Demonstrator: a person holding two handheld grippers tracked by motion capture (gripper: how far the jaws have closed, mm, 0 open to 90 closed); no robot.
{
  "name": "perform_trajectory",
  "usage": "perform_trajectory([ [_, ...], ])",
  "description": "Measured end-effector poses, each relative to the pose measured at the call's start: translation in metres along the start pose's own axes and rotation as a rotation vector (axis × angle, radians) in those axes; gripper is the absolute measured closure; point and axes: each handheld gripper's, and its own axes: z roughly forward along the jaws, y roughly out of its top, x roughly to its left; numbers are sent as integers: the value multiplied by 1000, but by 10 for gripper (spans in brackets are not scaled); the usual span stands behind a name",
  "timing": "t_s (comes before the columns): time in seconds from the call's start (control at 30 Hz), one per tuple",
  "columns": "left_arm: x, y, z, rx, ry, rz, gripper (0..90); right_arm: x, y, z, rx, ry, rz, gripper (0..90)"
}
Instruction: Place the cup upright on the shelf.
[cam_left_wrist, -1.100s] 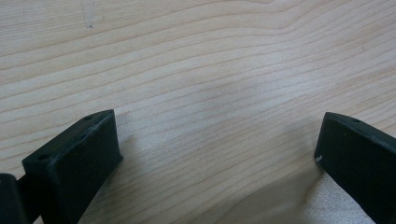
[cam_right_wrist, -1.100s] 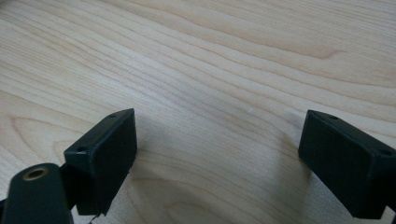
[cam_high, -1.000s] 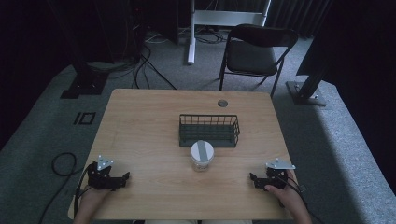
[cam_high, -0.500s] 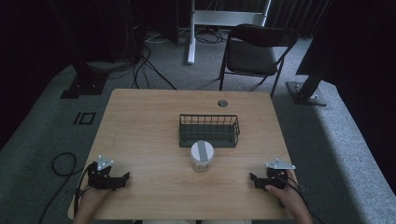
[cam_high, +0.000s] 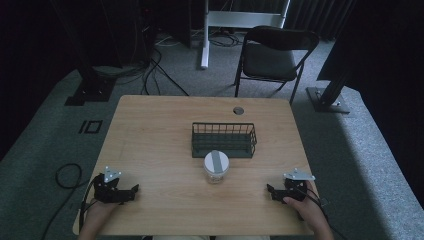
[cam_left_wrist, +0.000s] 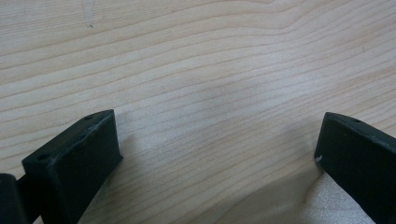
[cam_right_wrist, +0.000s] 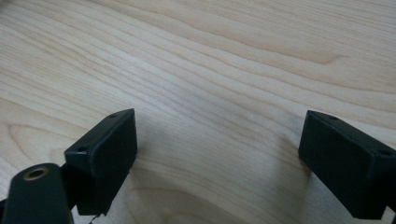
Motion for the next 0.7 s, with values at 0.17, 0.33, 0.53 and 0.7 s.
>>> perform_trajectory([
  [0.17, 0, 0, 0, 1, 0, 0, 2, -1, 2, 2, -7, 0, 13, 111],
  [0.33, 0, 0, 0, 0, 0, -1, 2, 2, 3, 2, -18, 17, 10, 111],
  [0.53, 0, 0, 0, 0, 0, 0, 2, 10, 7, 1, -28, 40, -8, 111],
  [0.7, 0, 0, 0, 1, 0, 1, 1, 15, 11, 2, -38, 61, -9, 112],
])
